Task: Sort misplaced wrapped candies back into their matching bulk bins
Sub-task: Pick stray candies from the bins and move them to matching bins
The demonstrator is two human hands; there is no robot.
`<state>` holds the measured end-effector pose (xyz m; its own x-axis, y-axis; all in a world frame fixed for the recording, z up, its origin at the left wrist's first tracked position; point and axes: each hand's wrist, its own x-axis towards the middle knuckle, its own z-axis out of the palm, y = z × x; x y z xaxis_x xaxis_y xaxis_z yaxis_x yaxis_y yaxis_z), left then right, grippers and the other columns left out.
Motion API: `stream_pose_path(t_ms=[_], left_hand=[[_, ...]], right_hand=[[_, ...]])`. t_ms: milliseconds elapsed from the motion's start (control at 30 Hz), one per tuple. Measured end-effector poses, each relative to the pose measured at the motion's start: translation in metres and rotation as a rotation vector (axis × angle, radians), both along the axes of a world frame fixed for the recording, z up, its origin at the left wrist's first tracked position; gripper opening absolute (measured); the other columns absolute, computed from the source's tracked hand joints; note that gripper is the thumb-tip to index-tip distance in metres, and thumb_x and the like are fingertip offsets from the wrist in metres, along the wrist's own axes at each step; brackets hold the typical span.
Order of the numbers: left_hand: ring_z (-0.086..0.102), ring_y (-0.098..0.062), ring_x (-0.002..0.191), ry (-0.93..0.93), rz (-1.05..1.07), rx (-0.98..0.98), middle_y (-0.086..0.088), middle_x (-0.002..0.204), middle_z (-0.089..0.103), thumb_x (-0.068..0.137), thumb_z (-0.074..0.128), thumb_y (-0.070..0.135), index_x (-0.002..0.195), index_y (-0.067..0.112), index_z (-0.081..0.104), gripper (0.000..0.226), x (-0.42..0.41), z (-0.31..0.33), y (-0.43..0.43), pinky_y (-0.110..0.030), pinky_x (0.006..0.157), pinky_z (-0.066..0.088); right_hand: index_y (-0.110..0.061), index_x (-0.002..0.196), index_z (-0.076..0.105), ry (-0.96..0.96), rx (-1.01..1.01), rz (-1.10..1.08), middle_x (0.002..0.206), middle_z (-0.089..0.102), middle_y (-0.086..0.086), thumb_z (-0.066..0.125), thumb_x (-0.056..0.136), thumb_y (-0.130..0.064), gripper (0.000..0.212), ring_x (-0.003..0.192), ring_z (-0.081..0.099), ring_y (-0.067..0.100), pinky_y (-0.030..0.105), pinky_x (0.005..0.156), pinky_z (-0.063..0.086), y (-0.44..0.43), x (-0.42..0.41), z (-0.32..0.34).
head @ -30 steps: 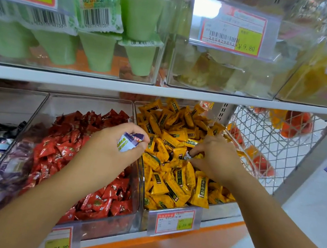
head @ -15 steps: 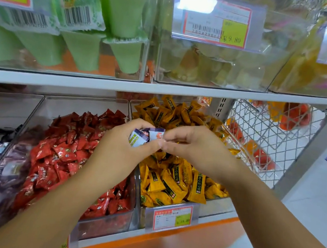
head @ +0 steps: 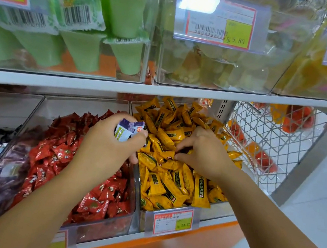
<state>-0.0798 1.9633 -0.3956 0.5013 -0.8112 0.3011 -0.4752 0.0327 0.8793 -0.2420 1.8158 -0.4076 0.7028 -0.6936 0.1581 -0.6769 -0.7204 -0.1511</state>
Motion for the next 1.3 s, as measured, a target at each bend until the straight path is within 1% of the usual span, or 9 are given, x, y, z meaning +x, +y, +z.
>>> stream_pose_path(t_ms=[100,267,367,667,800,933,1000,1133,1300], left_hand=[[0.045,-0.002,0.036,0.017,-0.003,0.011,-0.006,0.053,0.065,0.089,0.063,0.025,0.085,0.024,0.061,0.005,0.002,0.001,0.002,-0.014,0.044,0.035],[0.048,-0.003,0.037,0.017,0.011,0.029,-0.003,0.057,0.068,0.089,0.064,0.027,0.089,0.024,0.061,0.004,0.004,0.002,0.004,-0.026,0.046,0.043],[0.051,-0.002,0.037,0.053,0.004,0.019,-0.001,0.063,0.071,0.089,0.064,0.023,0.090,0.023,0.060,0.005,0.002,0.005,0.006,-0.017,0.041,0.043],[0.060,-0.006,0.044,0.156,-0.024,-0.006,-0.001,0.077,0.074,0.090,0.062,0.013,0.091,0.022,0.057,0.011,0.001,0.008,0.010,-0.019,0.044,0.048],[0.066,-0.014,0.053,0.186,-0.058,-0.005,0.001,0.081,0.074,0.088,0.063,0.011,0.090,0.023,0.063,0.012,0.002,0.006,0.008,-0.024,0.050,0.054],[0.070,-0.013,0.072,0.206,-0.106,-0.006,0.004,0.084,0.074,0.086,0.064,0.004,0.092,0.022,0.068,0.019,0.001,0.006,0.006,-0.023,0.049,0.054],[0.066,-0.011,0.064,0.181,-0.123,0.008,0.007,0.084,0.073,0.086,0.063,0.002,0.090,0.024,0.069,0.023,-0.001,0.006,0.004,-0.020,0.048,0.050],[0.050,-0.006,0.047,0.104,-0.169,0.036,0.002,0.083,0.069,0.087,0.067,0.016,0.099,0.037,0.068,0.024,-0.006,0.007,0.001,-0.020,0.048,0.047],[0.043,0.001,0.044,0.075,-0.146,0.033,0.014,0.062,0.059,0.078,0.075,0.032,0.091,0.032,0.069,0.014,-0.006,0.003,-0.002,-0.025,0.050,0.039]], right_hand=[[-0.041,0.108,0.069,-0.007,0.100,-0.002,0.107,0.045,0.002,0.068,0.085,-0.041,0.023,0.105,0.035,0.018,0.034,0.087,0.038,-0.001,-0.007,0.006],[-0.035,0.117,0.066,0.048,-0.088,-0.113,0.115,0.050,0.005,0.061,0.090,-0.041,0.029,0.111,0.041,0.023,0.030,0.079,0.034,-0.003,-0.001,-0.006],[-0.032,0.118,0.066,0.036,-0.128,-0.139,0.116,0.052,0.006,0.063,0.087,-0.042,0.032,0.112,0.044,0.024,0.032,0.083,0.037,-0.004,0.003,-0.010],[-0.030,0.100,0.067,0.031,-0.146,-0.142,0.107,0.055,0.001,0.067,0.085,-0.038,0.017,0.109,0.048,0.023,0.033,0.081,0.037,-0.009,0.008,-0.017],[-0.025,0.076,0.070,-0.261,0.161,-0.075,0.084,0.063,-0.010,0.071,0.084,-0.025,0.009,0.082,0.059,0.012,0.022,0.066,0.046,-0.011,-0.001,-0.003],[-0.018,0.082,0.068,-0.503,0.399,-0.064,0.079,0.066,-0.008,0.069,0.087,-0.022,0.006,0.065,0.059,0.000,0.011,0.058,0.043,0.000,-0.013,0.022],[-0.016,0.084,0.067,-0.586,0.499,-0.038,0.079,0.069,-0.006,0.071,0.085,-0.024,0.008,0.069,0.062,-0.001,0.013,0.065,0.046,0.009,-0.013,0.028],[-0.017,0.082,0.067,-0.659,0.689,0.042,0.085,0.073,0.003,0.074,0.081,-0.022,0.009,0.086,0.068,0.017,0.032,0.086,0.050,0.023,-0.008,0.034],[-0.019,0.083,0.070,-0.691,0.800,0.162,0.084,0.074,0.002,0.072,0.083,-0.018,0.002,0.081,0.067,0.012,0.026,0.080,0.052,0.036,0.006,0.034]])
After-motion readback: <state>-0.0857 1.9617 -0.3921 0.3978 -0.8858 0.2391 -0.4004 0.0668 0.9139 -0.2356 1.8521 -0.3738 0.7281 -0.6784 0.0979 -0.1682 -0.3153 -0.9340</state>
